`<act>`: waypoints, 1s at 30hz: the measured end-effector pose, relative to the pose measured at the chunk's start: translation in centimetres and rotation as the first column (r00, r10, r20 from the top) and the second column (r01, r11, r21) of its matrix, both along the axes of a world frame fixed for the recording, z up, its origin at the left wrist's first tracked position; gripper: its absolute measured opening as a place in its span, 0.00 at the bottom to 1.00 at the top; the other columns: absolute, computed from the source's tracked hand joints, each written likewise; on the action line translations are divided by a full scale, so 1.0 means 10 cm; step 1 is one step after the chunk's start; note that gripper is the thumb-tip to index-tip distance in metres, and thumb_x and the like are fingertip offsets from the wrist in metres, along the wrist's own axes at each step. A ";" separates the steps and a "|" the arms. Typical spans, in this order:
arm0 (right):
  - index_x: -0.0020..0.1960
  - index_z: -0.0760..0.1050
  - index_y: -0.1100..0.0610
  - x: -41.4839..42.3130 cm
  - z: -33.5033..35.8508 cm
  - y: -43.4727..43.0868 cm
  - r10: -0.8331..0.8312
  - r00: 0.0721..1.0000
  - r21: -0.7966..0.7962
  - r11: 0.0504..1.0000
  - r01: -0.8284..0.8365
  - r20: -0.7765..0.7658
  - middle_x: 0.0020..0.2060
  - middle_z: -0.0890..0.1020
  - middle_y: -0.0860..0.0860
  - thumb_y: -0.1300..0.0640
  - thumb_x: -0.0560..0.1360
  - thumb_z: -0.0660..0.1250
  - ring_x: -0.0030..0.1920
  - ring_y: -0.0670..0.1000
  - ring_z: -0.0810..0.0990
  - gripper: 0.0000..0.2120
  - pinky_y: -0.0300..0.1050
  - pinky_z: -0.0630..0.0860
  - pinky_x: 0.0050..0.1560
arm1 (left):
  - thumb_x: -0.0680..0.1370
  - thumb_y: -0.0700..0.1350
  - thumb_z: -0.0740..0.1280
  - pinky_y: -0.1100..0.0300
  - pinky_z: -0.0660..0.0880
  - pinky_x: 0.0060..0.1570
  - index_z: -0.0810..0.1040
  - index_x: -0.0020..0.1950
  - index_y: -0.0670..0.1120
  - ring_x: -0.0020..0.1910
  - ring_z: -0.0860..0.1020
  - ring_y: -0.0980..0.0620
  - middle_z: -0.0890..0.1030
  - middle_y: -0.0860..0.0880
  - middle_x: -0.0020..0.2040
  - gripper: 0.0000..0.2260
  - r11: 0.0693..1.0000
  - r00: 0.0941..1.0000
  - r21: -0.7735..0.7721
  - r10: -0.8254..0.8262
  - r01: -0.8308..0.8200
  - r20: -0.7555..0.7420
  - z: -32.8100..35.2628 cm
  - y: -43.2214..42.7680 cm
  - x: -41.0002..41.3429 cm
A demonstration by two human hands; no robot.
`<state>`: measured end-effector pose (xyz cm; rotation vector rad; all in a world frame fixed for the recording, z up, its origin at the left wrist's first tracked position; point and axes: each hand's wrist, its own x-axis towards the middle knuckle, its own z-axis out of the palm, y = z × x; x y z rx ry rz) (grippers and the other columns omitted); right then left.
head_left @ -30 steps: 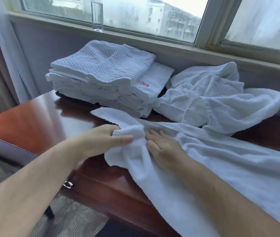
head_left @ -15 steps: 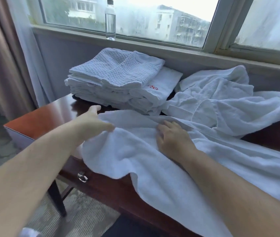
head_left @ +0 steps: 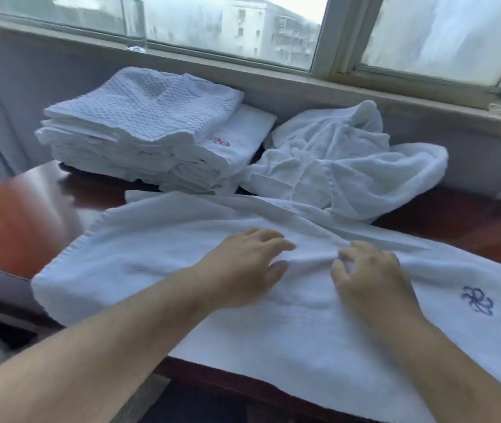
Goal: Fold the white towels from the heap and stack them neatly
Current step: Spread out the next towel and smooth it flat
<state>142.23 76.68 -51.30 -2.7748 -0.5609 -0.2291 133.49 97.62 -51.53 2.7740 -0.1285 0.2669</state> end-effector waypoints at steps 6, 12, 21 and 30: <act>0.71 0.71 0.48 0.30 -0.07 -0.93 -0.310 0.946 -0.159 0.943 0.293 -0.091 0.72 0.70 0.53 0.43 0.81 0.55 0.72 0.58 0.66 0.22 0.54 0.63 0.72 | 0.82 0.55 0.60 0.54 0.65 0.68 0.70 0.71 0.57 0.70 0.66 0.47 0.70 0.51 0.70 0.18 0.990 0.990 0.049 -0.127 0.131 -0.068 0.02 -0.79 0.83; 0.77 0.62 0.47 0.68 -0.14 -1.48 -0.393 0.904 -0.179 0.914 0.364 -0.170 0.79 0.61 0.55 0.37 0.80 0.52 0.78 0.58 0.57 0.29 0.55 0.57 0.76 | 0.76 0.66 0.59 0.50 0.60 0.71 0.62 0.76 0.60 0.74 0.60 0.47 0.62 0.49 0.75 0.29 0.984 0.988 0.162 -0.055 0.078 -0.144 -0.09 -1.28 1.23; 0.70 0.70 0.51 1.37 0.06 -1.50 -0.417 0.901 0.225 0.873 0.433 -0.120 0.40 0.72 0.46 0.45 0.74 0.69 0.56 0.58 0.78 0.26 0.45 0.69 0.45 | 0.80 0.58 0.50 0.53 0.65 0.67 0.72 0.67 0.53 0.67 0.70 0.49 0.73 0.52 0.68 0.21 0.965 0.970 0.169 -0.220 0.201 0.100 -0.18 -1.70 1.59; 0.53 0.79 0.49 1.80 0.09 -1.49 -0.437 0.891 0.016 0.897 0.442 -0.124 0.50 0.80 0.53 0.52 0.74 0.64 0.49 0.57 0.77 0.10 0.44 0.70 0.42 | 0.79 0.59 0.48 0.54 0.49 0.77 0.53 0.79 0.62 0.79 0.51 0.56 0.55 0.58 0.81 0.27 0.899 0.918 0.187 -0.392 0.396 -0.062 -0.20 -1.67 1.68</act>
